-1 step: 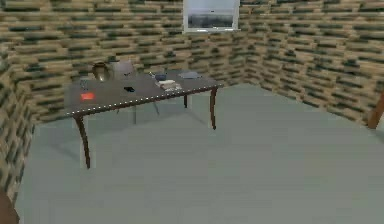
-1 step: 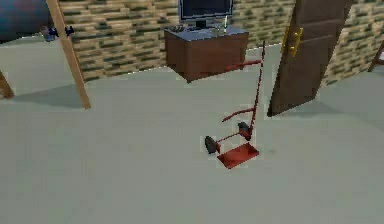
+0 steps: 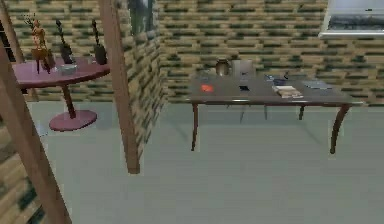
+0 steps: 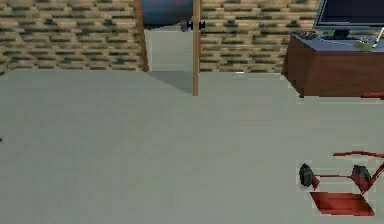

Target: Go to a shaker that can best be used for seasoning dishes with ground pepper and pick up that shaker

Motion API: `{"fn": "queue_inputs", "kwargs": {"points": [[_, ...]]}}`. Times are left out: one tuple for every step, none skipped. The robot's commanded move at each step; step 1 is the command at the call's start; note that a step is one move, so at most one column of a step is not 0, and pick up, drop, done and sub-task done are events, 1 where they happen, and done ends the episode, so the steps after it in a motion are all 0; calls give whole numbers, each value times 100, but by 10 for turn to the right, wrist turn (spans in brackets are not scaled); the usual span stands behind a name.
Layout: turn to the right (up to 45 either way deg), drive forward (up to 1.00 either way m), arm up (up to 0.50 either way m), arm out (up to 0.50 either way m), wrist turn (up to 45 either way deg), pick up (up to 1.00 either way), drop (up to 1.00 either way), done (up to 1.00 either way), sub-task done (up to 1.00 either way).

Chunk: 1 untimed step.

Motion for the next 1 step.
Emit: {"fn": "queue_inputs", "kwargs": {"points": [[0, 95, 0, 0, 0, 0, 0, 0, 0]]}}
